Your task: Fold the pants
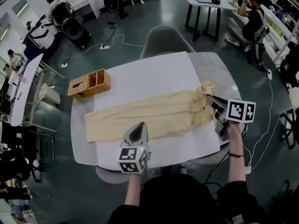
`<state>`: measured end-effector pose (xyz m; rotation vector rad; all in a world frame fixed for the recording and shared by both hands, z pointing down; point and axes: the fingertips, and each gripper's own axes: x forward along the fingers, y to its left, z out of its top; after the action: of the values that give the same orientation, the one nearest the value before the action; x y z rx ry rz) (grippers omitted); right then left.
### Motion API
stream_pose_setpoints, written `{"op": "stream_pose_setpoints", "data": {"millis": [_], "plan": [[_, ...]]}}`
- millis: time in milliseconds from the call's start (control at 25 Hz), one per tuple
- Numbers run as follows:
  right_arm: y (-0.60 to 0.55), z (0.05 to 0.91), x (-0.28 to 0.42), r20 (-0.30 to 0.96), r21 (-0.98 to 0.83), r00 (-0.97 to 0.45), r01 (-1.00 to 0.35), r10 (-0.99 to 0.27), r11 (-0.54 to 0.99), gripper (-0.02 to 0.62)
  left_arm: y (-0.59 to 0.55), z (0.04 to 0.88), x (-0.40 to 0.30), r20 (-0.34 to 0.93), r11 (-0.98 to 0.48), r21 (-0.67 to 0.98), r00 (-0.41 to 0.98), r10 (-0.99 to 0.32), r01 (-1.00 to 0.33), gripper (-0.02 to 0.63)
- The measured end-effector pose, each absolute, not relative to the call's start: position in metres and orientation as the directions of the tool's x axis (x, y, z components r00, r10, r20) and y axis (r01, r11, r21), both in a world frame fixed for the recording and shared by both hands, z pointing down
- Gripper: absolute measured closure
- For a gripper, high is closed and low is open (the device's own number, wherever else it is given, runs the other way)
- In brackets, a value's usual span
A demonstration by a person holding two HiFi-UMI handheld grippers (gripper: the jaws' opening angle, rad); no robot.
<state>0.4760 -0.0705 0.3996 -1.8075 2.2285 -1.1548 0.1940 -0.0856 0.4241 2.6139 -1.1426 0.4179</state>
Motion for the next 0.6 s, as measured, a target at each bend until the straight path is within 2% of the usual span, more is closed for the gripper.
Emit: {"op": "stream_pose_setpoints", "data": {"millis": [600], "plan": [[-0.102, 0.375, 0.390, 0.332, -0.603, -0.359, -0.792, -0.872, 0.097, 0.554, -0.101, 0.425, 0.112, 0.363, -0.626, 0.141, 0.628, -0.688, -0.767, 0.598]]}}
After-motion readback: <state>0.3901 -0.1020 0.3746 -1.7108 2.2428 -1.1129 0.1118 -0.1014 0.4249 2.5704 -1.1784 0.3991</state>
